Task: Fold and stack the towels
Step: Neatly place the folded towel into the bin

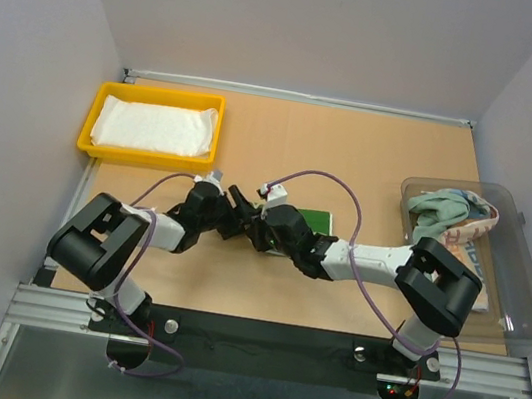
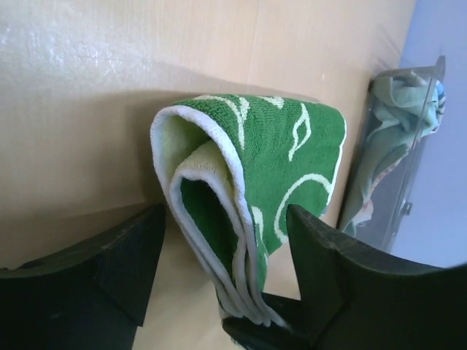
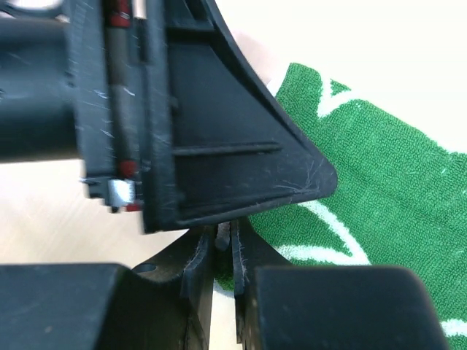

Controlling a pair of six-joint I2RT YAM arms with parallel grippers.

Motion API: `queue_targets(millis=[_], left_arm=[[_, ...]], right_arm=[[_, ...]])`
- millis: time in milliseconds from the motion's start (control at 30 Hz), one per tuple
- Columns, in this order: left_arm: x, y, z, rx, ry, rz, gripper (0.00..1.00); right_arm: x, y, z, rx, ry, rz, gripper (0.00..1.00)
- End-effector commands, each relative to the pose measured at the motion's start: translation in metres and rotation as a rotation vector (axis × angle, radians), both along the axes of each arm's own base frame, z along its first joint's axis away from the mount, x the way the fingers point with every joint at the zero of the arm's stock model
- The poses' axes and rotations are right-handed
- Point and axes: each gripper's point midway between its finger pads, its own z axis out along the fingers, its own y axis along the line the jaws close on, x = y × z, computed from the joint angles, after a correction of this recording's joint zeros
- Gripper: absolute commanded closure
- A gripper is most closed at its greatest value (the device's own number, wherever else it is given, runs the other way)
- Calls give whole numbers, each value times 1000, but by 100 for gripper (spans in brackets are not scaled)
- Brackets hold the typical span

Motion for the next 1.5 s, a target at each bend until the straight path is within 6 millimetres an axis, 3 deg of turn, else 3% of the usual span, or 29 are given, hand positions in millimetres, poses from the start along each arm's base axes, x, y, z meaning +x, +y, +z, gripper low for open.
queue_targets(millis=[0, 167, 200, 300, 333, 433, 500, 533, 633, 733, 767, 867, 900, 933, 967, 1033, 1067, 1100, 1167, 1200, 1267, 1300, 1467], left_arm=[[-6, 0, -20, 24, 55, 7, 31], [0, 0, -13, 28, 8, 4, 66], [2, 0, -11, 32, -2, 6, 82], [10, -1, -3, 66, -49, -10, 100], [7, 3, -9, 105, -22, -20, 100], [28, 5, 8, 173, -80, -32, 100], [36, 17, 9, 248, -89, -31, 100], [50, 17, 24, 261, -122, -26, 100], [82, 36, 44, 381, -171, -32, 100], [107, 55, 61, 452, -190, -34, 100], [126, 71, 76, 496, -206, -22, 100], [143, 105, 89, 606, -178, -22, 100], [164, 121, 110, 634, -206, 26, 100], [168, 131, 115, 656, -196, 27, 100], [185, 145, 130, 684, -224, 43, 100], [193, 161, 137, 711, -208, 32, 100], [208, 175, 149, 726, -232, 34, 100], [212, 174, 152, 737, -244, 4, 100], [217, 195, 142, 768, -186, -27, 100], [229, 204, 162, 797, -222, -10, 100], [232, 215, 157, 853, -204, -64, 100], [239, 231, 169, 875, -213, -25, 100], [251, 279, 168, 999, -191, -33, 100]], right_arm=[[7, 5, 22, 81, -49, -18, 99], [6, 2, 18, 70, -48, -15, 99], [6, 3, 19, 71, -49, -15, 99], [6, 1, 22, 67, -63, -15, 99], [8, 0, 23, 62, -70, -21, 94], [11, -9, 38, 66, -114, -44, 44], [12, -18, 49, 50, -134, -65, 28], [12, -22, 52, 40, -140, -70, 19], [10, -40, 57, -17, -160, -87, 9], [6, -58, 69, -21, -178, -117, 6], [5, -65, 68, -39, -178, -132, 4], [0, -82, 77, -35, -192, -155, 1], [-2, -88, 75, -55, -189, -160, 0], [-4, -92, 75, -63, -188, -162, 0], [-5, -97, 75, -83, -190, -163, 0], [-6, -102, 73, -109, -189, -171, 0], [-5, -106, 71, -133, -187, -176, 0], [-6, -107, 69, -145, -184, -173, 0], [-4, -108, 68, -159, -184, -177, 0], [-3, -106, 68, -162, -185, -175, 0], [-4, -107, 63, -198, -174, -164, 0], [-3, -105, 61, -220, -171, -156, 0], [4, -99, 55, -280, -165, -137, 0]])
